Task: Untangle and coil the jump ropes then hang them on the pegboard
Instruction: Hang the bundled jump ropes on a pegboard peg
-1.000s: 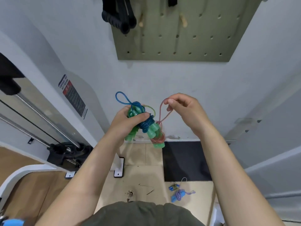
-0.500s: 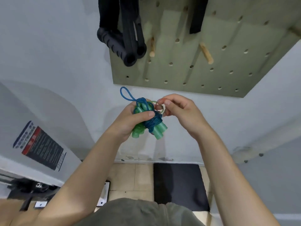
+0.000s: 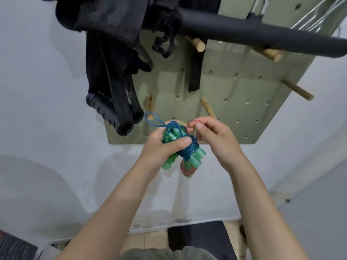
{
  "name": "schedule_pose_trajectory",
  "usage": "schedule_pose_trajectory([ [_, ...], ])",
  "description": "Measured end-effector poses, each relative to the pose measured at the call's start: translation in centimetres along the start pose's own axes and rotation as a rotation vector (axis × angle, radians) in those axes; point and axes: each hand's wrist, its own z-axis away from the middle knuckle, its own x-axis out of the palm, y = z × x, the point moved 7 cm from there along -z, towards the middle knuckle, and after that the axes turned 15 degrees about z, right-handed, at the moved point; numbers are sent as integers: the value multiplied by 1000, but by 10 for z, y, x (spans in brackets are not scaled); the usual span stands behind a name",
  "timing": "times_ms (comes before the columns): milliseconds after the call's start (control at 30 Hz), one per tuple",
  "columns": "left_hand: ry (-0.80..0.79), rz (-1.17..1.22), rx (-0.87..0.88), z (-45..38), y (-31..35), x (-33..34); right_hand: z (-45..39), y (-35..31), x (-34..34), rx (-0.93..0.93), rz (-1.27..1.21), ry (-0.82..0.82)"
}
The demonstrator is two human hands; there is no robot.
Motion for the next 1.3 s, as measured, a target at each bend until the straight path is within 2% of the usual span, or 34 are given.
schedule_pose_trajectory([
  [267, 111, -55, 10, -42, -5, 28, -15, 15, -63, 50, 54, 230],
  [500, 236, -127, 15, -60, -8, 21, -42, 32, -69, 89, 116, 304],
  [633, 251, -180, -8, -57, -4, 5, -54, 37, -68, 135, 57, 283],
  [833, 143, -363, -73, -48, 4, 9, -51, 20, -66, 67, 14, 272],
  [900, 94, -468, -81, -46, 7, 16, -44, 5, -62, 27, 1, 208],
  [1033, 1, -638, -130, -40, 3, 30, -26, -23, -42, -63, -47, -19],
  [1133, -19, -690, -155, -35, -2, 36, -17, -25, -42, -72, -30, -16],
  [1233, 31, -660, -127, -31, -2, 36, -12, -13, -53, -28, -41, 30],
  [1300, 135, -522, -79, -27, 3, 28, -8, -5, -58, -3, -43, 40],
])
